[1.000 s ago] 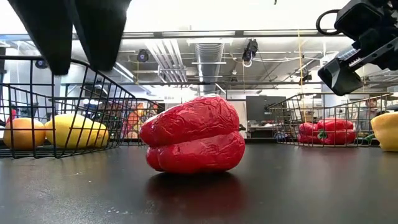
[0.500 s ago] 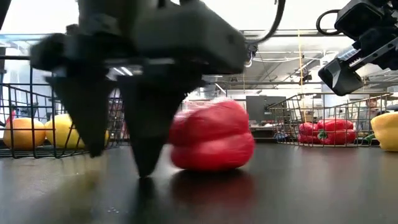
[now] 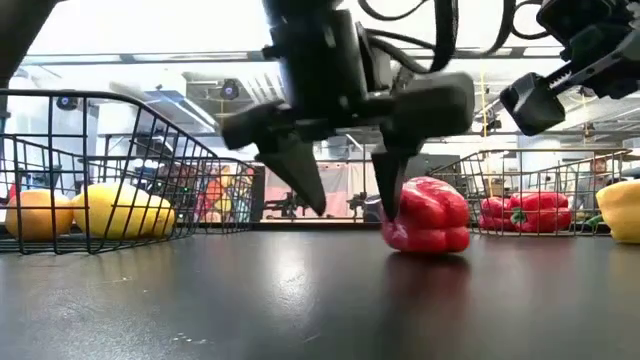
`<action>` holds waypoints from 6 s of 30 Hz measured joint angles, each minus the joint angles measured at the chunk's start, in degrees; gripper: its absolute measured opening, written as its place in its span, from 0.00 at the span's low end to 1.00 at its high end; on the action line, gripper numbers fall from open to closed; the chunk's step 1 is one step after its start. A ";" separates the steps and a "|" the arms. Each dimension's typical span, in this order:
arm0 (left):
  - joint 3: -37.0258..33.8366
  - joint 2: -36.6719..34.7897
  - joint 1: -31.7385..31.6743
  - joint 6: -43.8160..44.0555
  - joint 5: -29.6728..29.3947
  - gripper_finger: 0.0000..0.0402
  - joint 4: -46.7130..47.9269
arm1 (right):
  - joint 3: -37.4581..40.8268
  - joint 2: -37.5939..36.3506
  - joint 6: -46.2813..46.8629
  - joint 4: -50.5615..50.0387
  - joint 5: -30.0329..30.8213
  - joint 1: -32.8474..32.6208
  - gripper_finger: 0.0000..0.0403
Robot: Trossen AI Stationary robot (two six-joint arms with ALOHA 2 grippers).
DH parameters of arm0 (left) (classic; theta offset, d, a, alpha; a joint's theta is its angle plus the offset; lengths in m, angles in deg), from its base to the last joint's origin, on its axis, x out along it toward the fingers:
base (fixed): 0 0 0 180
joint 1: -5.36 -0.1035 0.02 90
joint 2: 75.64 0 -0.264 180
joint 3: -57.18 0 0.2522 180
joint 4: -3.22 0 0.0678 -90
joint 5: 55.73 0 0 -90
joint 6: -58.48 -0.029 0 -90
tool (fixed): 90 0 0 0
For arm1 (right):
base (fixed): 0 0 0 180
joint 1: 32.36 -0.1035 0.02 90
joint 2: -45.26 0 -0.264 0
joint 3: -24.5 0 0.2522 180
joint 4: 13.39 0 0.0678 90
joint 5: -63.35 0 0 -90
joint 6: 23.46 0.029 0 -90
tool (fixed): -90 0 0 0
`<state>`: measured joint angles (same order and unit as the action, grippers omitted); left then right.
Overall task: Sort produce into baskets
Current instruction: Put the red bell pepper into the gold wire basket, then put the top yellow bell pepper into the top black wire basket
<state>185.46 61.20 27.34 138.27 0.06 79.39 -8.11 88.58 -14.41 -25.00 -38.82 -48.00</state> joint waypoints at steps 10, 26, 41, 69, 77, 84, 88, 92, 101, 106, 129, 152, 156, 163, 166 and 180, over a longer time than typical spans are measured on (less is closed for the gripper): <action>2.36 0.02 -1.69 -5.62 -5.20 0.73 -2.03 | 0.00 0.05 -1.73 0.20 14.46 0.02 0.95; 19.88 -0.22 3.97 2.53 -17.05 0.73 25.82 | -8.35 25.08 -9.16 6.62 16.28 0.42 0.95; 15.09 -0.24 7.28 17.51 -14.72 0.73 27.19 | -25.62 41.64 -6.43 -8.63 25.68 0.91 0.95; 9.67 -0.22 7.97 18.06 -15.04 0.73 26.97 | -29.40 45.79 -9.02 -11.68 25.92 1.05 0.86; 0.26 -0.22 4.56 12.82 -18.83 0.73 27.61 | -29.42 35.48 -12.17 -19.27 39.12 2.86 0.81; -5.15 -0.20 0.99 3.87 -20.60 0.73 17.74 | -36.95 24.37 -3.24 -40.87 50.04 18.38 0.81; -6.40 -0.17 -0.77 -6.77 -23.33 0.73 0.32 | -42.67 21.83 0.08 -48.60 50.00 31.44 0.81; -8.76 -1.10 -1.93 -10.67 -21.91 0.73 -1.62 | -45.83 21.87 2.14 -54.87 49.59 43.84 0.81; -12.27 -6.93 -0.82 -20.13 -15.80 0.73 9.13 | -41.91 25.10 4.05 -58.34 26.54 62.41 0.81; -17.88 -14.36 0.65 -18.89 -19.65 0.73 18.49 | -39.32 27.08 6.07 -57.41 22.84 64.78 0.81; -39.04 -28.24 -0.50 -11.45 -23.36 0.73 12.43 | -36.25 38.15 6.10 -51.88 13.68 64.65 0.96; -20.85 -31.82 -5.78 -65.28 -5.20 0.73 15.13 | -41.31 14.33 2.88 -54.10 13.58 50.39 0.99; -19.16 -37.33 -13.06 -70.12 -5.25 0.73 10.94 | -41.31 8.81 3.58 -49.33 13.00 40.16 0.99; -28.78 -48.58 -26.28 -76.13 5.62 0.73 -18.32 | -36.79 5.71 2.33 -30.73 -0.01 19.14 0.99; -34.67 -50.86 -29.33 -79.29 15.81 0.73 -34.11 | -34.55 6.71 7.84 -24.20 0.76 10.44 0.99; -35.76 -42.29 -30.29 -92.82 24.99 0.73 -61.76 | -37.16 13.70 47.79 -48.09 10.50 -8.15 0.99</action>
<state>149.70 18.91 -2.96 45.45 25.05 17.63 -45.27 102.28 33.38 -73.09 -28.32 -56.15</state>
